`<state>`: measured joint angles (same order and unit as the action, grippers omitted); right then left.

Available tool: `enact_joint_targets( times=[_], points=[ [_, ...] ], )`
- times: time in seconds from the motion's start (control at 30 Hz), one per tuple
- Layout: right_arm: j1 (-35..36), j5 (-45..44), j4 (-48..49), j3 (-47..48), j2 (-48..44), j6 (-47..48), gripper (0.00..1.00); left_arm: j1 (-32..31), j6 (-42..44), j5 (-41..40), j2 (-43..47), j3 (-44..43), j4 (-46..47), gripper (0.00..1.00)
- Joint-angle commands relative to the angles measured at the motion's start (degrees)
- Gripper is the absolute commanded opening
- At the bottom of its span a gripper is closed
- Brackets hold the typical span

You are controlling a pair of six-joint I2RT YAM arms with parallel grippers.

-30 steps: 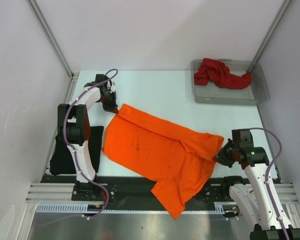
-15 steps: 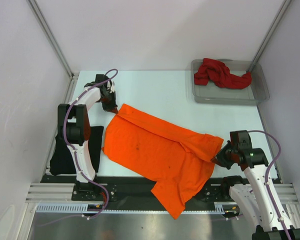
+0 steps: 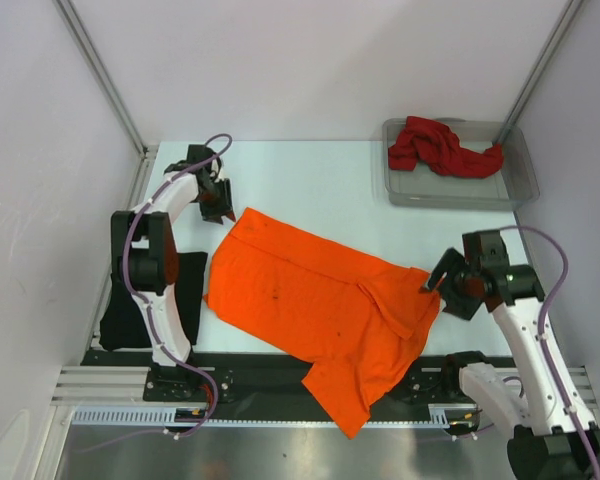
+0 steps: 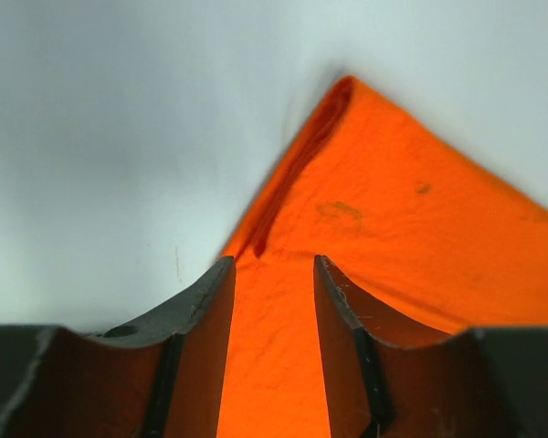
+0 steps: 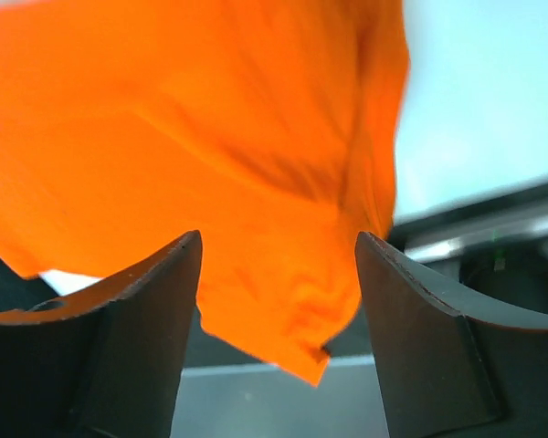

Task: Fold and stack the t-shirts
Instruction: Fold the tshirt

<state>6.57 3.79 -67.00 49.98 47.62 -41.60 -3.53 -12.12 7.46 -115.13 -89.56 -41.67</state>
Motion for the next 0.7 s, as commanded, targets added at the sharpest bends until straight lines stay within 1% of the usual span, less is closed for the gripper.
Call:
enact_joint_targets(
  times=[0.0,0.07,0.2,0.23,0.27,0.33,0.43,0.53,0.57,0.67],
  points=[
    [-1.8,-6.5,6.1,5.6,7.2,6.2,0.74,-0.7,-2.2,3.6,8.1,-0.1,3.5,0.45],
    [-3.7,-4.9,11.9,5.5,10.7,7.0,0.72,-2.1,-3.7,8.9,8.2,1.0,6.3,0.43],
    [-7.9,-4.4,16.0,5.5,20.9,7.1,0.68,-4.5,-7.4,15.5,5.3,3.1,10.0,0.39],
    [-8.9,-4.5,16.9,5.3,22.0,7.1,0.68,-4.6,-8.3,17.0,4.4,3.4,12.4,0.38],
    [-9.6,-2.6,17.4,5.2,22.9,7.0,0.68,-4.7,-9.1,19.1,3.0,3.8,13.1,0.37],
    [-10.6,-1.9,19.9,4.5,24.8,7.1,0.69,-4.6,-10.4,20.3,1.2,3.9,14.9,0.36],
    [-11.8,-3.6,20.2,3.6,26.5,7.4,0.70,-4.6,-11.2,20.7,-1.8,2.2,14.1,0.34],
    [-14.4,-3.2,22.5,0.9,27.6,8.2,0.70,-4.6,-11.2,20.1,-3.8,1.2,15.1,0.34],
    [-15.1,-2.5,24.2,0.3,28.2,8.3,0.67,-4.5,-11.1,19.9,-4.4,0.2,15.1,0.34],
    [-17.8,-0.7,24.3,-1.1,29.8,8.4,0.60,-4.3,-11.2,19.7,-7.4,-2.4,11.8,0.32]
  ],
)
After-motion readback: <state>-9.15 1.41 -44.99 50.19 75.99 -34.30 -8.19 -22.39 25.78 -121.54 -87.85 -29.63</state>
